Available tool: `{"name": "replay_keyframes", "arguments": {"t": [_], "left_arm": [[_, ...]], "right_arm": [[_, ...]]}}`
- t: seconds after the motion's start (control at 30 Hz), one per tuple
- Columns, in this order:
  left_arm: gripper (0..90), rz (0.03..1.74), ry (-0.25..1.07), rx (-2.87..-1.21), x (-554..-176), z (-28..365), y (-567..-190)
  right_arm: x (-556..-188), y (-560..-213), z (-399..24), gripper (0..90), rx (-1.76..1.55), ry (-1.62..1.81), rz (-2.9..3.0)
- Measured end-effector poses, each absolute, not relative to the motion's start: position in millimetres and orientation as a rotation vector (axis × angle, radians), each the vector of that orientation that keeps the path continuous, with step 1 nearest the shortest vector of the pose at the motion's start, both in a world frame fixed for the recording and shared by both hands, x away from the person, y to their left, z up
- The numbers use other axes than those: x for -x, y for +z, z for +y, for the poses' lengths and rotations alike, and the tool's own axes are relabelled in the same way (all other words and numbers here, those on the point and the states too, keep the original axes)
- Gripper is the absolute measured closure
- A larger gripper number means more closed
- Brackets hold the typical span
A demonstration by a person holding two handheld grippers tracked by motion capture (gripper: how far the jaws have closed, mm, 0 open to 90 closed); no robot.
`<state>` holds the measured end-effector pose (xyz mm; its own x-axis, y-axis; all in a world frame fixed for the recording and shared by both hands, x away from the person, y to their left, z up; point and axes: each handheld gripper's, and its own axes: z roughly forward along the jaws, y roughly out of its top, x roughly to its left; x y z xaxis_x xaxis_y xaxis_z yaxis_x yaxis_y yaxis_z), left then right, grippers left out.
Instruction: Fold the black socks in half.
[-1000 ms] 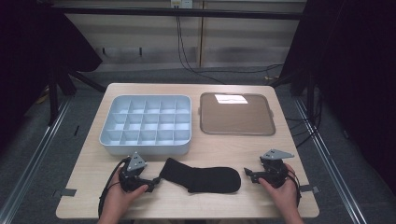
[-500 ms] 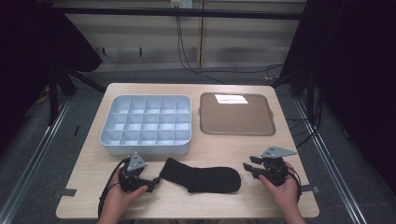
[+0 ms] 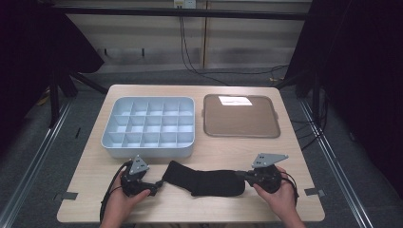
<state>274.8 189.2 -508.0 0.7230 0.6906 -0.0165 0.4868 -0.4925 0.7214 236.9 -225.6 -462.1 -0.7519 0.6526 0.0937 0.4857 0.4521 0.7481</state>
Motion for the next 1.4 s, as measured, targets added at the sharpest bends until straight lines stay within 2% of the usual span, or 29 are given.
{"name": "replay_keyframes", "arguments": {"t": [0.43, 0.53, 1.03, 1.4], "left_arm": [[16.3, 0.914, 0.363, -2.194, -273, 189, -506], [22.2, 0.933, 0.356, -2.210, -273, 190, -502], [26.7, 1.031, 0.294, -2.110, -270, 190, -480], [32.6, 1.034, 0.282, -2.121, -285, 165, -485]], "right_arm": [[-238, -485, -207, 90.0, -0.931, 1.055, 2.667], [-239, -490, -203, 90.0, -0.912, 1.004, 2.693], [-239, -490, -201, 90.0, -0.920, 1.011, 2.691], [-239, -491, -201, 90.0, -0.948, 1.029, 2.684]]}}
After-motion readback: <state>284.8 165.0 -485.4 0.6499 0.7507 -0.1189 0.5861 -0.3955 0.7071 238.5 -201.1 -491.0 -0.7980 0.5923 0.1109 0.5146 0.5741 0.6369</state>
